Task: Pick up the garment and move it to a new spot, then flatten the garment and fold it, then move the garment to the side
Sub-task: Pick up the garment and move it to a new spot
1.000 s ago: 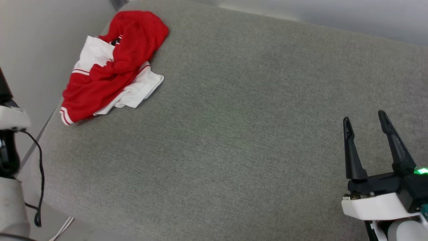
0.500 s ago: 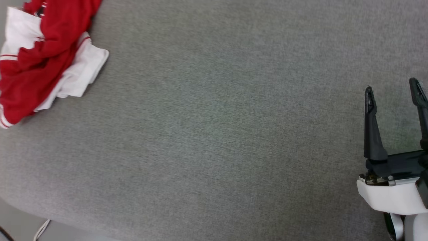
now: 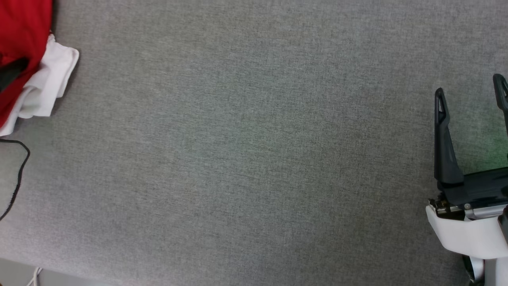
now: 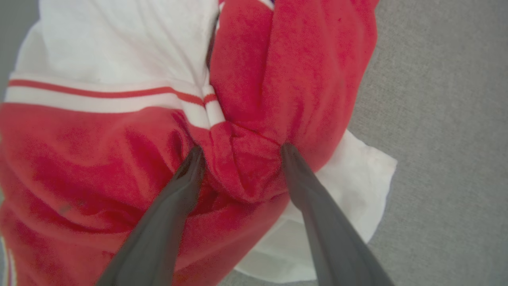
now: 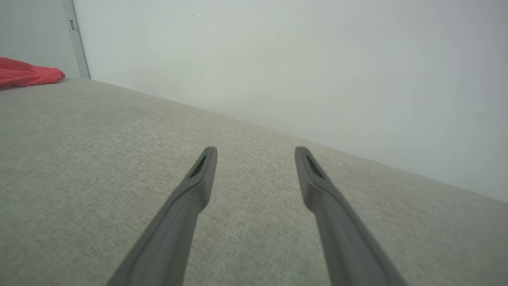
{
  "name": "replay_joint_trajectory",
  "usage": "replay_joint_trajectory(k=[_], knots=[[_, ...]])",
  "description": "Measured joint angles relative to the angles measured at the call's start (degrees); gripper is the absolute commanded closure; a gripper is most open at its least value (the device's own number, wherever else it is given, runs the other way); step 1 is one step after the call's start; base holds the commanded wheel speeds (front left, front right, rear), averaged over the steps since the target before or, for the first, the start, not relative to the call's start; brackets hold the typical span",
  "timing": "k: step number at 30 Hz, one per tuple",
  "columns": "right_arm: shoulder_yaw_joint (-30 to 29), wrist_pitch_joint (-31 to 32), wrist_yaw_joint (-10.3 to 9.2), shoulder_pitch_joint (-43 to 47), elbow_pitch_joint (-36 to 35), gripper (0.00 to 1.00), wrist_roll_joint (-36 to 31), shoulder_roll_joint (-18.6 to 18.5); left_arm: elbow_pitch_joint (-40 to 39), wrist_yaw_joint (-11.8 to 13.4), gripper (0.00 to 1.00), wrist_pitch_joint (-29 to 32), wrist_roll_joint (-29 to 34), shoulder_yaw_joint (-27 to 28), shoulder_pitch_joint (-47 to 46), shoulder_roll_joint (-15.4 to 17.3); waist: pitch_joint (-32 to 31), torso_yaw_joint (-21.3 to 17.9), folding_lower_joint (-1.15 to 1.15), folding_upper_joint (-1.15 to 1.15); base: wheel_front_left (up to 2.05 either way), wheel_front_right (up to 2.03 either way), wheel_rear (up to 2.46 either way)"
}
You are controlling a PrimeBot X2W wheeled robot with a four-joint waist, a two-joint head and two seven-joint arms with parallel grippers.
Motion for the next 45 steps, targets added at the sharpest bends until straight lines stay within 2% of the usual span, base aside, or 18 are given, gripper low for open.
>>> replay_joint_trajectory(k=[4, 8, 9, 10, 17, 23, 32, 39, 45], knots=[[-0.13, 0.00, 0.00, -0.05, -0.32, 0.00, -0.42, 0.03, 0.96, 0.01, 0.00, 4.15, -2.90, -2.72, -0.59, 0.62, 1.17, -0.42, 0.00, 0.00, 0.00, 0.00, 0.00], [-0.10, -0.01, 0.00, -0.01, -0.21, 0.00, -0.48, 0.07, 1.77, 0.01, 0.00, 3.97, -4.19, -4.61, -0.87, 1.04, 1.42, -0.57, 0.00, 0.00, 0.00, 0.00, 0.00], [-0.10, 0.00, 0.00, 0.05, -0.12, 0.00, -0.48, 0.07, 1.76, 0.01, 0.75, 3.49, -4.66, -4.94, -0.89, 1.01, 1.33, -0.56, -0.01, 0.00, 0.00, 0.00, 0.00], [-0.09, 0.00, 0.00, 0.12, 0.03, 0.00, -0.48, 0.08, 1.79, 0.02, 1.00, 3.01, -5.06, -5.36, -0.86, 0.99, 1.19, -0.56, -0.01, 0.00, 0.00, 0.00, 0.00], [-0.01, 0.00, 0.00, 0.88, 0.94, 0.00, -0.16, 0.37, 0.68, 0.00, 1.00, -1.60, -5.38, -8.98, -0.42, 2.35, -1.33, -0.08, 0.00, 0.00, 0.00, 0.00, 0.00], [1.03, -0.01, -0.01, 1.16, 2.61, 0.00, 0.98, 1.21, -4.38, 0.01, 1.00, -4.74, -3.53, -12.27, -3.16, 7.04, -5.61, 0.39, -0.01, 0.00, 0.00, 0.00, 0.00], [2.24, 0.00, 0.00, 1.86, 5.42, 0.00, 3.47, 2.04, -18.14, 0.00, 1.00, -5.41, 1.66, -19.95, -11.01, 13.48, -13.18, 0.04, -0.02, 0.00, 0.00, 0.00, 0.00], [2.82, -0.01, -0.01, 2.14, 6.72, 0.00, 7.42, 2.14, -28.41, 0.00, 1.00, -3.20, 4.99, -26.60, -19.39, 13.79, -17.20, -2.70, -0.02, 0.00, 0.00, 0.00, 0.00], [2.43, -0.01, 0.00, 2.60, 7.46, 0.00, 10.17, 2.15, -36.95, 0.00, 1.00, -1.40, 6.66, -32.52, -25.59, 11.74, -19.27, -7.21, -0.02, 0.00, 0.00, 0.00, 0.00]])
